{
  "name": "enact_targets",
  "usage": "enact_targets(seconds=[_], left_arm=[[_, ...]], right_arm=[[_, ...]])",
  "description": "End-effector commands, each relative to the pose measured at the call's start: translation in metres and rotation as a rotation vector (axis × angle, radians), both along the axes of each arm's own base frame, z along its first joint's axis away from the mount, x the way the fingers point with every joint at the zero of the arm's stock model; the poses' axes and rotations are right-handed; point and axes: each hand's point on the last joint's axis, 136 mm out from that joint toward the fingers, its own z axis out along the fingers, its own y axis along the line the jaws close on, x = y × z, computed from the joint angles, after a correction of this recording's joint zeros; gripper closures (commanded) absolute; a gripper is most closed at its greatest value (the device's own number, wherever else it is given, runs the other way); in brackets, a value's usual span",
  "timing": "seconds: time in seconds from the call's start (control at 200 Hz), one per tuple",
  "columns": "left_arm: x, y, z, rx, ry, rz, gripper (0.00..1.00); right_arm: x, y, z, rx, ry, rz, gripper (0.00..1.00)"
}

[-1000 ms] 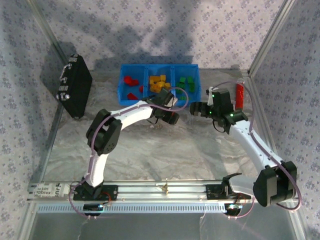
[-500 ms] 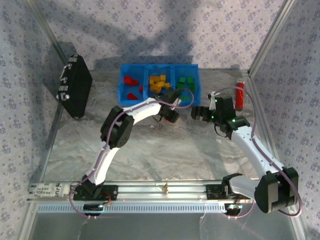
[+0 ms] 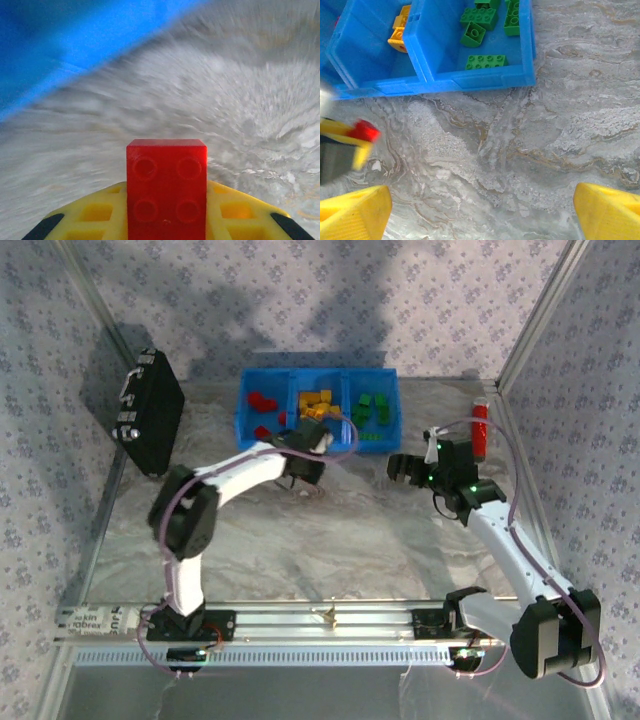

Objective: Sort the legos into containers by color
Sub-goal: Pick up the lego from the center of the table, then place the lego in the container, then reset both arms

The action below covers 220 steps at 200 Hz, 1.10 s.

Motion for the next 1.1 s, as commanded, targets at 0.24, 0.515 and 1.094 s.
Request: enact_targets(seconds=[0.24,0.515,1.094], left_arm=[[0.11,0.077,0.105,-0.135,-0.187,0.264,0.59],[0.115,0.088,0.135,-0.177,-0.236,0.337,0.08],[-0.069,0.206,0.099,-0.184,-0.552,0.521,0.0]], right_arm=[[0.0,0.014,0.006,0.046,0.002,0.025,0.05],[-0.018,0.001,0.018,0.0,-0.03,-0.001,0.03],[-0.041,-0.108,-0.022,-0.376,-0.053,-0.434,0.03]])
